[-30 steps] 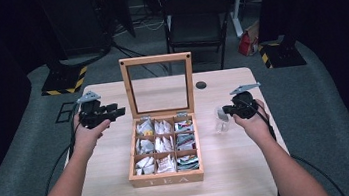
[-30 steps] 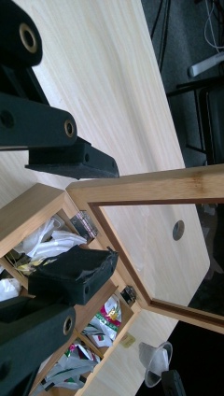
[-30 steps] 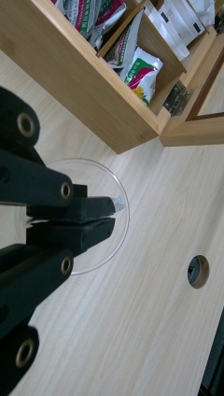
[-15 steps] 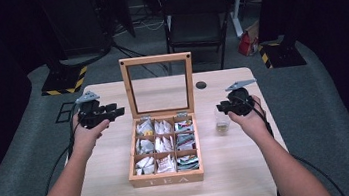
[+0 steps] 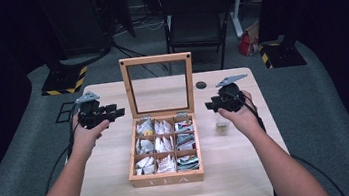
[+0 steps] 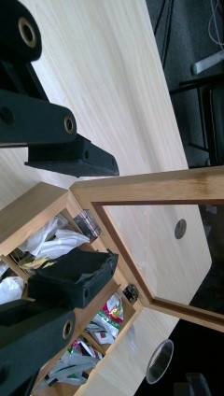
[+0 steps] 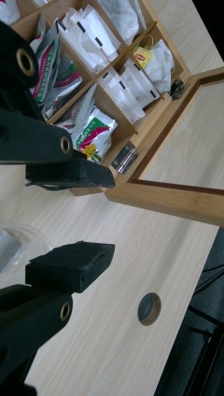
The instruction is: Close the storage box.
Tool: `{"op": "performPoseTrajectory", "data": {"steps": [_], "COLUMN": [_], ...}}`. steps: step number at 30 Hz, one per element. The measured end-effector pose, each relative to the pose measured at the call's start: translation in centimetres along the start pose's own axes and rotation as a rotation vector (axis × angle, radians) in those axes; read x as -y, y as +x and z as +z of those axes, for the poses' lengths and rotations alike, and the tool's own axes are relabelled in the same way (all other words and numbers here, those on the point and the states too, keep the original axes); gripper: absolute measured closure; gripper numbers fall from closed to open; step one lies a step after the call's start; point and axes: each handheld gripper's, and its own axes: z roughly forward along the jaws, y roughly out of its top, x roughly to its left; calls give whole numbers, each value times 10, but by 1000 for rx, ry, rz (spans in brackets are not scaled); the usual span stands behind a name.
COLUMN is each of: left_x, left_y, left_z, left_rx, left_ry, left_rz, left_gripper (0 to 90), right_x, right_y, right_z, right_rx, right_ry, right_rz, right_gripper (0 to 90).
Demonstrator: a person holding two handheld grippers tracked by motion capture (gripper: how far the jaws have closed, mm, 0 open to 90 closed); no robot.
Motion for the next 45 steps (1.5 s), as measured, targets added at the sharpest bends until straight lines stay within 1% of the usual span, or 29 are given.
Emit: {"op": "performPoseTrajectory", "data": {"steps": [2,4,9,10,12,13,16,18,20,23,28,29,31,33,35,37,38,40,41,43,45], "left_x": [0,0,0,0,0,0,0,0,0,0,1,1,1,2,2,2,2,2,2,3,3], "left_y": [0,0,1,1,1,1,1,1,1,2,2,3,3,3,3,3,3,3,4,4,4], "left_z": [0,0,0,-1,-1,-1,-2,-2,-2,-3,-3,-3,-3,-4,-5,-5,-5,-5,-6,-6,-6], "left_rx": [0,-2,-5,-5,-4,-4,-6,-8,-7,-6,-7,-8,-9,-7,-4,-6,-7,-6,-6,-4,-3], "left_ry": [-2,-9,-7,-6,-3,-3,-2,-2,-1,-1,-1,-1,-2,1,3,1,0,0,1,0,0], "left_rz": [1,1,3,3,4,4,2,2,2,2,0,0,0,0,0,1,0,1,1,-1,-2], "left_gripper": [511,511,512,512,511,511,511,512,511,512,512,512,512,512,512,512,512,512,512,512,512], "right_x": [-5,-6,-12,-13,-16,-17,-21,-22,-26,-29,-33,-35,-37,-40,-40,-40,-40,-40,-40,-44,-45], "right_y": [2,3,8,9,9,11,13,14,16,17,16,15,15,14,15,15,15,14,13,9,7], "right_z": [3,3,9,10,12,13,16,16,19,23,28,30,31,35,37,38,40,41,42,46,47], "right_rx": [-9,-9,-14,-16,-26,-30,-42,-44,-55,-57,-52,-49,-46,-38,-40,-37,-39,-37,-37,-33,-32], "right_ry": [-3,-1,5,7,0,1,-3,1,-7,-7,-12,-16,-14,-28,-21,-21,-16,-17,-15,-3,-5], "right_rz": [-9,-7,-37,-29,-40,-33,-52,-49,-58,-52,-48,-57,-52,-62,-47,-57,-48,-53,-47,-44,-43], "right_gripper": [595,592,586,585,585,585,585,585,578,569,556,553,549,550,550,550,550,550,551,551,551]}}
